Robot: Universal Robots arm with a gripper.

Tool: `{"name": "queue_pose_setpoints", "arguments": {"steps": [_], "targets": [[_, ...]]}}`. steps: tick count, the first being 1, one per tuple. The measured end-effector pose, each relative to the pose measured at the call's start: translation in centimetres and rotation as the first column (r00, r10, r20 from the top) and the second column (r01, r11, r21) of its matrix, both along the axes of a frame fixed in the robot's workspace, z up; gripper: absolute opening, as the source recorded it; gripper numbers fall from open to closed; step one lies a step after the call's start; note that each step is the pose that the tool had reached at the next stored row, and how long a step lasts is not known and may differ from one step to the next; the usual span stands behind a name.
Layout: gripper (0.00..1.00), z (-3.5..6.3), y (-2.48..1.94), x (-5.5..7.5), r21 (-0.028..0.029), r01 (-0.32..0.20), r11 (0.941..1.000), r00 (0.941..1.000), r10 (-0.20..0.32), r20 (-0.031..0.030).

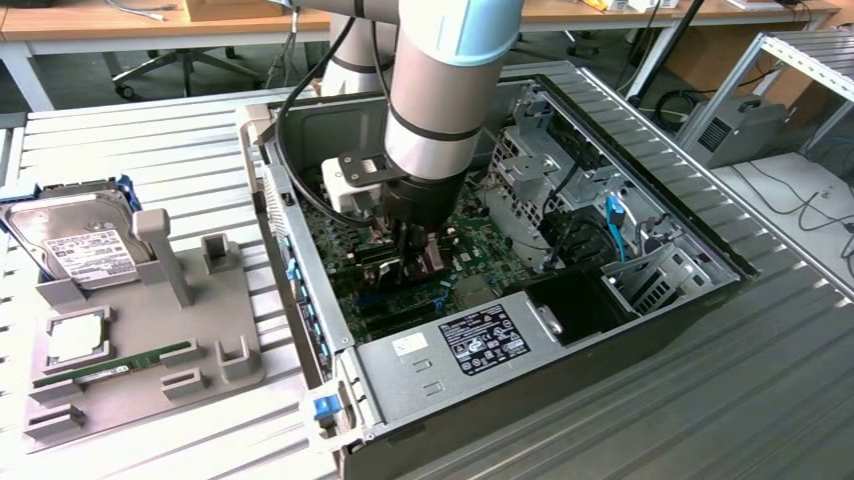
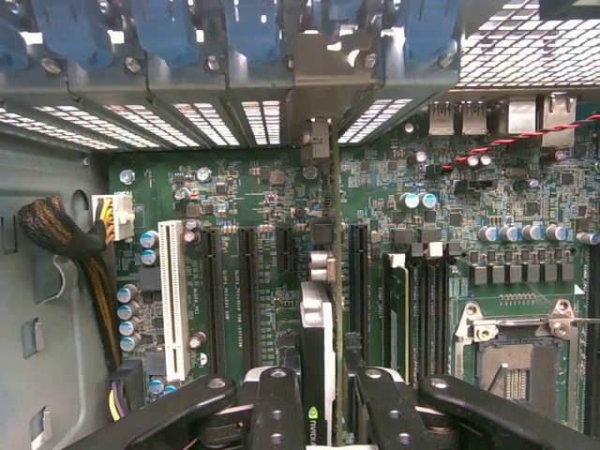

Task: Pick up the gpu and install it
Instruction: 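Insert the gpu into the slot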

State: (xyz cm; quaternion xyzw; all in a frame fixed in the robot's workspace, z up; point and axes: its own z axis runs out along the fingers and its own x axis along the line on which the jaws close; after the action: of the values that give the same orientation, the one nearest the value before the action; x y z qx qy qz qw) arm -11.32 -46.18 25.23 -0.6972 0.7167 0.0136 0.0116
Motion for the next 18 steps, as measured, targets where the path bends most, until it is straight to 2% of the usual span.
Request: {"name": "queue_pose_setpoints", "arguments": {"steps": [18], "targets": [[0.27,-0.07,0.15,-0.01,-0.0008,0.0,1.0,1.0,0.0,0.0]]}}
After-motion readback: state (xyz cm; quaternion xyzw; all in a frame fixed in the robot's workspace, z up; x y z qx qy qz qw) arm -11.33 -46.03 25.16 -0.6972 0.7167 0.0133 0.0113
